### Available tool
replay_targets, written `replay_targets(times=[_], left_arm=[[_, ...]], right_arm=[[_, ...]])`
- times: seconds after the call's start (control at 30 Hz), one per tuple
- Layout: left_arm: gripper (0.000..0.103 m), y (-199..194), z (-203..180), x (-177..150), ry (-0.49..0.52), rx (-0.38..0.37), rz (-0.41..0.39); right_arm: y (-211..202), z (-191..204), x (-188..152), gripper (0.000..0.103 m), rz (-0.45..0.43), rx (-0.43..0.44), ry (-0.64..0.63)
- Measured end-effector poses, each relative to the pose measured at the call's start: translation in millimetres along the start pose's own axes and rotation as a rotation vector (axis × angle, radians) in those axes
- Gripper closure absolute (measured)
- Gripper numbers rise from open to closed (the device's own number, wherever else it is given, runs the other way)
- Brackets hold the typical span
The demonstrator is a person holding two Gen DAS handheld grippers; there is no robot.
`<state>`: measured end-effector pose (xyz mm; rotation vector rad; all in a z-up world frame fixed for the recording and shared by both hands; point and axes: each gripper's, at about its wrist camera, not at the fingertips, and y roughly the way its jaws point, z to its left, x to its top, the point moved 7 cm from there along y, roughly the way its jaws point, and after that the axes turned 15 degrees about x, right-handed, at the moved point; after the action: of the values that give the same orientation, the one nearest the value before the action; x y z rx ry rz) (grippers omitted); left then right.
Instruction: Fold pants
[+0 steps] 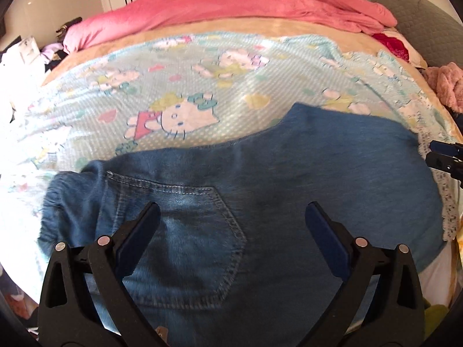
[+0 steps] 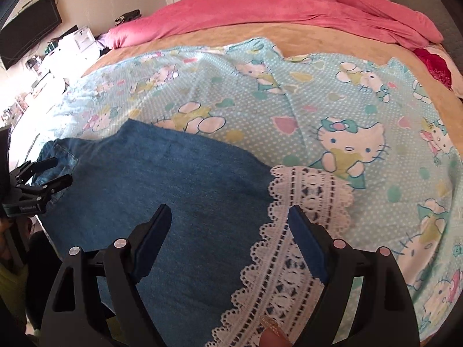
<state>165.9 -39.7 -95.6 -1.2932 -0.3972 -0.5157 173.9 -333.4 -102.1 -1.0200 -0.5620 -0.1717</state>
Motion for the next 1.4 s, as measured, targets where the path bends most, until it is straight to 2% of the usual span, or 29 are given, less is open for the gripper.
replay_targets(times=[0.03, 0.57, 0.9, 1.4], left_arm=[[0.009, -4.6, 0.0, 0.9, -0.006, -0.004, -0.006], [0.009, -76.3, -17.0, 18.6, -0.018, 0.003, -0.126], [0.009, -113.6, -44.0, 20.9, 0.029, 0.007, -0.185], [0.008, -132.8, -105.7, 9.9, 0.122, -0.049, -0.21]], right_arm=[[-4.3, -1.1, 0.8, 0.009, -0.012, -0.002, 0.003], [-69.5, 8.0, 21.6, 0.006, -0.157, 0.035, -0.031], [-108.7, 10.2, 38.5, 0.005, -0.227, 0.032, -0.09], [-136.3, -5.2, 53.1, 0.005, -0.259, 0.01, -0.13]])
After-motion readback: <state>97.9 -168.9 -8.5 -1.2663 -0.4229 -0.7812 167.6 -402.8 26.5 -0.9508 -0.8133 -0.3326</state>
